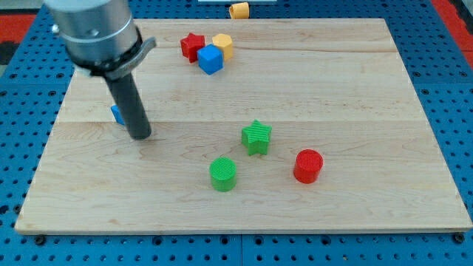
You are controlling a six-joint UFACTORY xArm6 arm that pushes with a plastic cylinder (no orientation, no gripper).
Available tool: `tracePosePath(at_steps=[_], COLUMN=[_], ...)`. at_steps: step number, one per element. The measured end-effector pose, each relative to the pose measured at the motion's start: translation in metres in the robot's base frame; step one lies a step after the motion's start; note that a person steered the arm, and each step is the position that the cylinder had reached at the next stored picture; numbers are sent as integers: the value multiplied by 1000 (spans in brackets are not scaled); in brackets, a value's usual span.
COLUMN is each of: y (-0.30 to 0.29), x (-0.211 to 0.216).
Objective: Push blue triangle into blue cube
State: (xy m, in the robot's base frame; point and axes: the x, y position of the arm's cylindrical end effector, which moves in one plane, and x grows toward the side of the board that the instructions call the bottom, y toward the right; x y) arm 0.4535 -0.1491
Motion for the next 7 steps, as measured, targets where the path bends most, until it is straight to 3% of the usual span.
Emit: tracePosePath(at_steps=[1, 2, 4, 5, 6, 7], y=[-52, -94, 10, -4, -76, -96], x=[23, 0, -48, -86, -100, -130])
